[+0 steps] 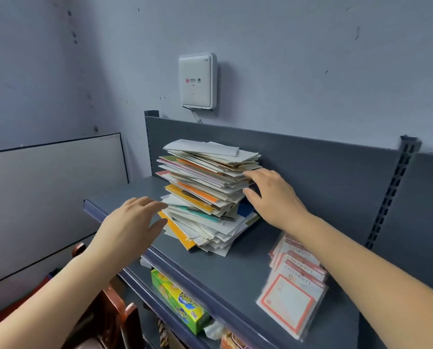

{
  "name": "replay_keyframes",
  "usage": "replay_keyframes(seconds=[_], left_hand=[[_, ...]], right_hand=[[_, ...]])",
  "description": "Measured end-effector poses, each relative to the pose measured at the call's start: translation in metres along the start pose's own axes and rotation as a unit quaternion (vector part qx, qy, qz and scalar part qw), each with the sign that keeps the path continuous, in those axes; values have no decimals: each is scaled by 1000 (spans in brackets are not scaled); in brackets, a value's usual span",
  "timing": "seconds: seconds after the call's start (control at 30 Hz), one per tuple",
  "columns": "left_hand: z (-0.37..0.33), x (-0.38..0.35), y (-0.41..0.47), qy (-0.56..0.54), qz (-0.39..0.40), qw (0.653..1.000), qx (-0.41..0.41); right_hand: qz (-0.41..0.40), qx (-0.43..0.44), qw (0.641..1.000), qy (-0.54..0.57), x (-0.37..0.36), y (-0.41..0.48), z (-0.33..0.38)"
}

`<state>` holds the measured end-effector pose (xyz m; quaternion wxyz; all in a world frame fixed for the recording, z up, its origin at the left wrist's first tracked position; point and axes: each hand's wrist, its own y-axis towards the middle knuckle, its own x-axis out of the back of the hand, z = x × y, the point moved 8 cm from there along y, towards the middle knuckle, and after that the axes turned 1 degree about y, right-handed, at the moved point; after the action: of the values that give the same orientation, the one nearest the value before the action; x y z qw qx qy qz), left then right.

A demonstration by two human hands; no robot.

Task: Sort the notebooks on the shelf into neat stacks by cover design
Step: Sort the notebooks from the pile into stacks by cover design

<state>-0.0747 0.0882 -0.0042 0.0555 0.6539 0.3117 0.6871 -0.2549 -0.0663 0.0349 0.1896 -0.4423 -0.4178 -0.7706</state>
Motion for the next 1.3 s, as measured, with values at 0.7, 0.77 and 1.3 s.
replay_keyframes(seconds=[0.7,0.77,1.3], left_hand=[[46,-50,122,-59,28,996,58],[41,-51,131,-83,27,995,45],[24,-57,156,-235,35,971,-15]], right_hand=[[213,24,976,-32,-67,183,-30],[178,63,980,-57,-59,183,-21],[245,20,967,-64,-55,134,-10]])
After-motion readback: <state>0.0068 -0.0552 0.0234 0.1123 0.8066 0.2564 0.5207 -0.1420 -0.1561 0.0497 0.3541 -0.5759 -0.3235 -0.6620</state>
